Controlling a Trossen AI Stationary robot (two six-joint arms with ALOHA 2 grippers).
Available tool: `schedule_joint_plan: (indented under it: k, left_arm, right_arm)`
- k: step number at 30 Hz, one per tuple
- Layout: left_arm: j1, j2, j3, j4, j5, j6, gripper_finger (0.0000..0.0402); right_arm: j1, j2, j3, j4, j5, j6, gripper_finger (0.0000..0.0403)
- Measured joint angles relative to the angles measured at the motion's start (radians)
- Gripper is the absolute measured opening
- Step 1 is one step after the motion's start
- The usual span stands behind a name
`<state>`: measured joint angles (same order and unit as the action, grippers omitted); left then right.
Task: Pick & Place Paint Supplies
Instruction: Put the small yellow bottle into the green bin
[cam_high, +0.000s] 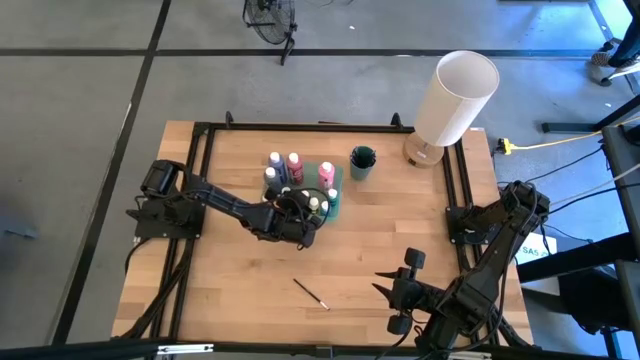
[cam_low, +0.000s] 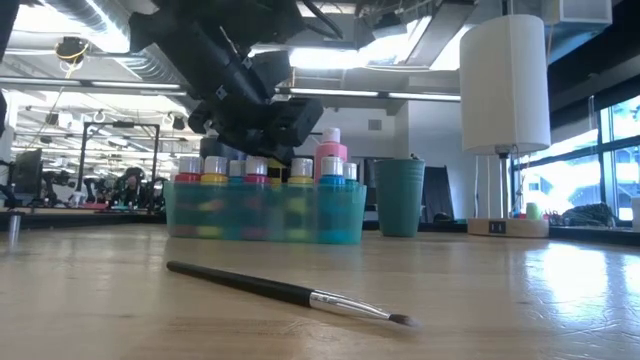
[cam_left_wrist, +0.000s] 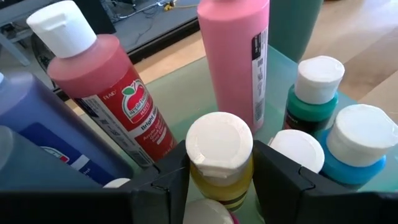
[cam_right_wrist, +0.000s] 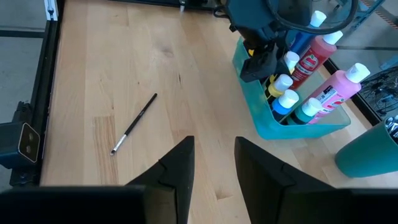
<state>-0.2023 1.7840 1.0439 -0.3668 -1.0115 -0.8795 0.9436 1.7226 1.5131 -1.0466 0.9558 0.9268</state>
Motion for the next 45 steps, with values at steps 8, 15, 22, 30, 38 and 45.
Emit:
schedule_joint_plan:
  k: [8,15,22,30,38,45]
  left_arm:
    - [0.003,0.0,0.0,0.0,0.018,0.003,0.0146]
    - [0.004,0.0,0.0,-0.003,0.021,0.003,0.0156]
    - [0.004,0.0,0.0,-0.003,0.023,0.003,0.0158]
    - [0.004,-0.001,0.0,-0.003,0.036,0.029,0.0159]
    - [0.004,-0.001,0.0,-0.003,0.038,0.028,0.016]
    - [0.003,-0.001,0.0,-0.003,0.039,0.014,0.016]
  right_arm:
    - [0.0,0.0,0.0,0.0,0.0,0.0,0.0117]
    - [0.0,0.0,0.0,0.0,0.0,0.0,0.0117]
    - [0.0,0.0,0.0,0.0,0.0,0.0,0.0117]
    - [0.0,0.0,0.0,0.0,0.0,0.0,0.0117]
    - [0.0,0.0,0.0,0.0,0.0,0.0,0.0117]
    - [0.0,0.0,0.0,0.0,0.0,0.0,0.0117]
